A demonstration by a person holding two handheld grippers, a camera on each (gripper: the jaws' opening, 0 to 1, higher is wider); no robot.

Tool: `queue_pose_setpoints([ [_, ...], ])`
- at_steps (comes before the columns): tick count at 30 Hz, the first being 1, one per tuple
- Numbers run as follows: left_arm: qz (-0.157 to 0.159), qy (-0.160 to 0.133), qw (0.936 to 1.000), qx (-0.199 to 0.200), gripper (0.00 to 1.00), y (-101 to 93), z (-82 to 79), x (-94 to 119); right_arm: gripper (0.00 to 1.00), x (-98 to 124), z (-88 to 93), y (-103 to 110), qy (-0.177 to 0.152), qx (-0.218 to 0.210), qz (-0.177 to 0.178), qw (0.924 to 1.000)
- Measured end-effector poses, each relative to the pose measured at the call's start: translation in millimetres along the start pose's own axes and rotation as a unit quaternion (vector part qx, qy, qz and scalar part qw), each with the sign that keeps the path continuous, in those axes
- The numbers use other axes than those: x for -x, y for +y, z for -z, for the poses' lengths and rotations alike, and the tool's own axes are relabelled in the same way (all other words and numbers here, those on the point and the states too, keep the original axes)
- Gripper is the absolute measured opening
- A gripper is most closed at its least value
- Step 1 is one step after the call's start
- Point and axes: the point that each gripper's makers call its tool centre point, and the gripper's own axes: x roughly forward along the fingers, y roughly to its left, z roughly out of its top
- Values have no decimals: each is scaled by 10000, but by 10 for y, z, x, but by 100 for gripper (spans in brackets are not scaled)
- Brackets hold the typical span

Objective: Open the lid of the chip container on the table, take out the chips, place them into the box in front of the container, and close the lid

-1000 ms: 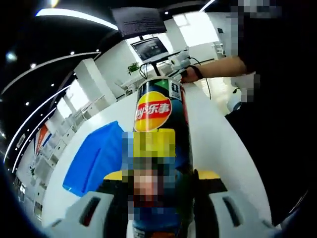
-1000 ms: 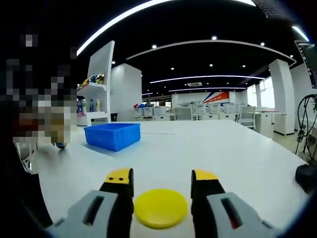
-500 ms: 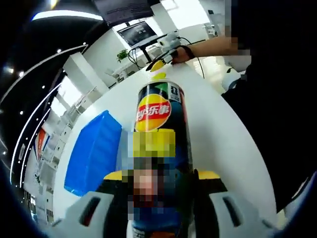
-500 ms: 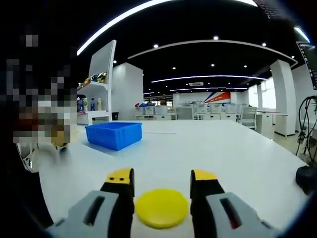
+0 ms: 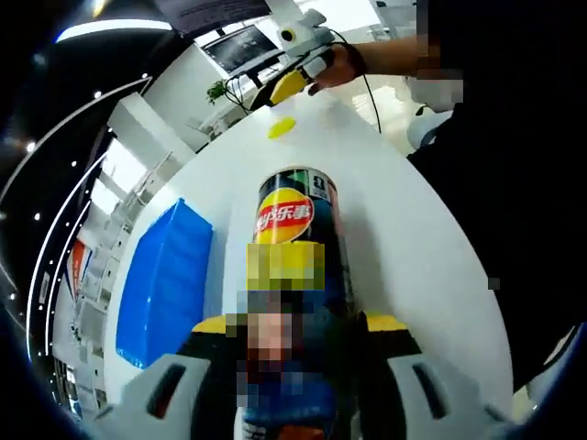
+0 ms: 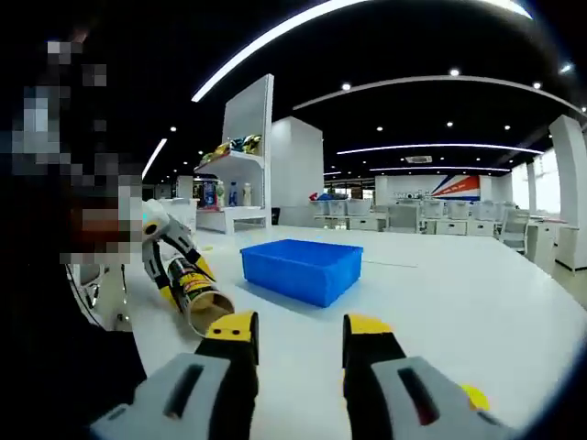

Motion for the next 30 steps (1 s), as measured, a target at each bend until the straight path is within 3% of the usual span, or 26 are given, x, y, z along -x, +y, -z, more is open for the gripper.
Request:
queue_pose_setpoints([
  [3,-193,74,9996,184,50,53,44,1,33,-105,50,204,100,-195,-320,9992],
  [7,-331,54,9993,176,50,58,43,13,33,-185,101,348,231,-180,-475,9984],
  [23,-352,-7,9994,35,49,71,-5,52,30,-170,168,341,329,-283,-466,9980],
  [30,-277,-215,9989,320,44,118,-80,198,30,-184,182,372,313,-443,-505,9972],
])
